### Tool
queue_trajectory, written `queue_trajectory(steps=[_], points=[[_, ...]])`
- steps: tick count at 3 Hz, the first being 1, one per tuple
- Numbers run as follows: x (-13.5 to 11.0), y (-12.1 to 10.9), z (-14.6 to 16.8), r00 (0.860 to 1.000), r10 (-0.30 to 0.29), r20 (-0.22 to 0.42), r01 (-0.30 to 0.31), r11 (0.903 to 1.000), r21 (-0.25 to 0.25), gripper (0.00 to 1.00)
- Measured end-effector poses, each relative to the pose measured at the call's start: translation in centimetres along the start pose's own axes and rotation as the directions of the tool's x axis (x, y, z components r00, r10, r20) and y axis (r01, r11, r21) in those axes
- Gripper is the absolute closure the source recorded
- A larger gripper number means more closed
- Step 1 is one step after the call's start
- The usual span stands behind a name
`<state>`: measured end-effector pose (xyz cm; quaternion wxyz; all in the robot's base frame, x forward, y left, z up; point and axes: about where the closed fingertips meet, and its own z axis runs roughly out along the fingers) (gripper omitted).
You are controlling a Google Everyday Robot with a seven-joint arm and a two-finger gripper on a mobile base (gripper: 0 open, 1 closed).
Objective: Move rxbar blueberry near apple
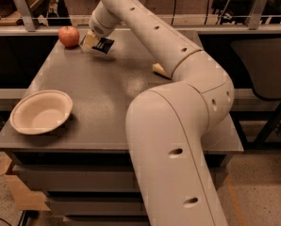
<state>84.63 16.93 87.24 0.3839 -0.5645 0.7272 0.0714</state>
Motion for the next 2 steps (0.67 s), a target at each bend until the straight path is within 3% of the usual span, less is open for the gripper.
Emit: queue_trajectory(steps=[2], points=[[-0.3, 0.1, 2.1, 1.0, -0.001, 0.0, 0.001, 0.9995, -0.032, 1.0]])
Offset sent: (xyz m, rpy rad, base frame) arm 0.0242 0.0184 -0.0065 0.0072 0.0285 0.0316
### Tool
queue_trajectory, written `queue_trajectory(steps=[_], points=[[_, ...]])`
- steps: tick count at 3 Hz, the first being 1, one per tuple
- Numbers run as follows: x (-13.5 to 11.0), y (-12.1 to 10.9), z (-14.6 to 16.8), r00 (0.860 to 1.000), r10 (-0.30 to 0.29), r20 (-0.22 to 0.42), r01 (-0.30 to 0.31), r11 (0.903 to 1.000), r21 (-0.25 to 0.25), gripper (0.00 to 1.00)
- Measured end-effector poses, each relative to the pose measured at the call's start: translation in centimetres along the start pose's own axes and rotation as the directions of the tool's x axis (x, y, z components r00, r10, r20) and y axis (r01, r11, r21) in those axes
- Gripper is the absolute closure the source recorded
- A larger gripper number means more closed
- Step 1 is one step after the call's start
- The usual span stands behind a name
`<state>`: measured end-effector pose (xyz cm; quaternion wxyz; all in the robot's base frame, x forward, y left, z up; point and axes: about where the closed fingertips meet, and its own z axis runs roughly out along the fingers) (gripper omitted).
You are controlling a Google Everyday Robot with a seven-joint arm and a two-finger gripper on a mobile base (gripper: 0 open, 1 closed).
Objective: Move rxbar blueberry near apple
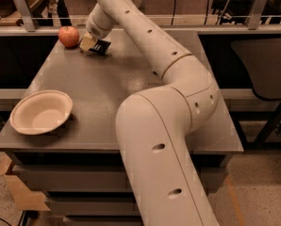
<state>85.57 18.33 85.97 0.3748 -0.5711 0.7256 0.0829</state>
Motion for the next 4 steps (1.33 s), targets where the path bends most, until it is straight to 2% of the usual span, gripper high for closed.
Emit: queue_trajectory(steps=[1, 4], points=[[-0.1, 0.5, 1.0, 1.0, 0.004, -0.009, -0.004, 0.9995, -0.031, 0.82], [0.1, 1.1, 2.1, 1.0, 0.003, -0.016, -0.004, 0.9988, -0.048, 0.12]])
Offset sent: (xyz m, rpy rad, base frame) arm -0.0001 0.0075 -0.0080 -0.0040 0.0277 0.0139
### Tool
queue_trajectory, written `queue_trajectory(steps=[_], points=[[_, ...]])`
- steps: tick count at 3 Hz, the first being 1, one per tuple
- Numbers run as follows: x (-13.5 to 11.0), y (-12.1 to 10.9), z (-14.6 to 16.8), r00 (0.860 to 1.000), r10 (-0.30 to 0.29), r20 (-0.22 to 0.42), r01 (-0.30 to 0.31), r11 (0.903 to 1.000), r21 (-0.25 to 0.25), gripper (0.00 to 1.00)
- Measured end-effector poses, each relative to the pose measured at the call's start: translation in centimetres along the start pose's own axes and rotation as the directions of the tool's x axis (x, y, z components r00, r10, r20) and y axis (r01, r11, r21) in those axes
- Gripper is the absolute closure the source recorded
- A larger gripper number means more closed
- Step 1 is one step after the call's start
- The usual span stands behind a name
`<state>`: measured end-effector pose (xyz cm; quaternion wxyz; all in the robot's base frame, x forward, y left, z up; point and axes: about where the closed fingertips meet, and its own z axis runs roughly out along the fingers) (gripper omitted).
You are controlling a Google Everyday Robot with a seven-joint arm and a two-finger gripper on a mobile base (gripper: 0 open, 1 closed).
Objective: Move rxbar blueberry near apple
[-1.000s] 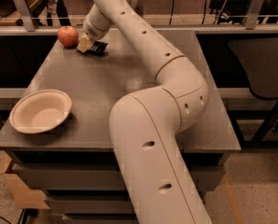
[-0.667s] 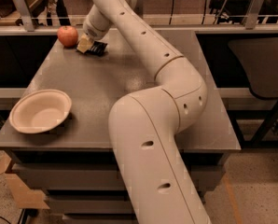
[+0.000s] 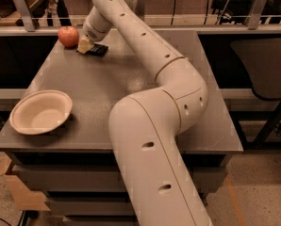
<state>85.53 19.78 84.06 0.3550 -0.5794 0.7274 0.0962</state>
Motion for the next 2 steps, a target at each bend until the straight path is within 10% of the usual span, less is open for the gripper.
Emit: queue_trajectory(steps=[2], points=[[0.02, 0.06, 0.13, 1.0, 0.002, 0.0, -0.002, 1.0, 0.0, 0.0]])
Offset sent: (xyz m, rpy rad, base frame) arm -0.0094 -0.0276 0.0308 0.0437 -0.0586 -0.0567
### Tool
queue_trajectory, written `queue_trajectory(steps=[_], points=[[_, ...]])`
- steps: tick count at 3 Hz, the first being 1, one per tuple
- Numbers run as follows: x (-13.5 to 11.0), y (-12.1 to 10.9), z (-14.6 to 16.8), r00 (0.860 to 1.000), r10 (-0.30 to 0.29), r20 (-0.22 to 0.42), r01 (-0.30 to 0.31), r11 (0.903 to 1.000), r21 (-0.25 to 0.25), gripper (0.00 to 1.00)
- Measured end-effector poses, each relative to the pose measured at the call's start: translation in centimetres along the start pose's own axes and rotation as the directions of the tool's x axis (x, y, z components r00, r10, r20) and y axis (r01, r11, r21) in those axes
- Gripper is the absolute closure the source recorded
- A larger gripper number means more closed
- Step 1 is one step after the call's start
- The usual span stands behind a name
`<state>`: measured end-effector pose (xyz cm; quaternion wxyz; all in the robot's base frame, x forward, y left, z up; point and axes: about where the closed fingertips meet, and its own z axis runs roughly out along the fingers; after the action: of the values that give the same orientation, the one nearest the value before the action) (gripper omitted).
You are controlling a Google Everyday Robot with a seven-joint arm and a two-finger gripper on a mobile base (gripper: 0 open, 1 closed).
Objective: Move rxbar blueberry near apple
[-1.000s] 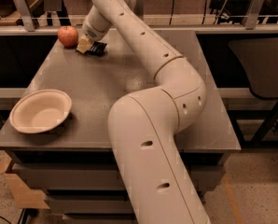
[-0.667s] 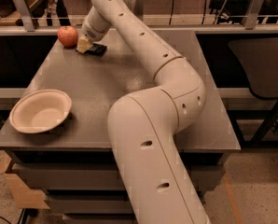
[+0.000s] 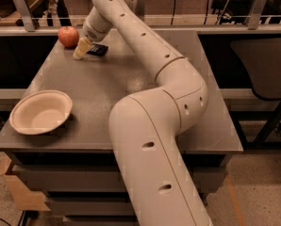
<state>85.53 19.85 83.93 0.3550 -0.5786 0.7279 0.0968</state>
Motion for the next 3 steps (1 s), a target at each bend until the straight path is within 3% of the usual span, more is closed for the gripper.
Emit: queue_trajectory(steps=[3], points=[[-0.02, -0.02, -0.04, 1.0, 0.0, 0.0, 0.0, 1.0, 0.0, 0.0]])
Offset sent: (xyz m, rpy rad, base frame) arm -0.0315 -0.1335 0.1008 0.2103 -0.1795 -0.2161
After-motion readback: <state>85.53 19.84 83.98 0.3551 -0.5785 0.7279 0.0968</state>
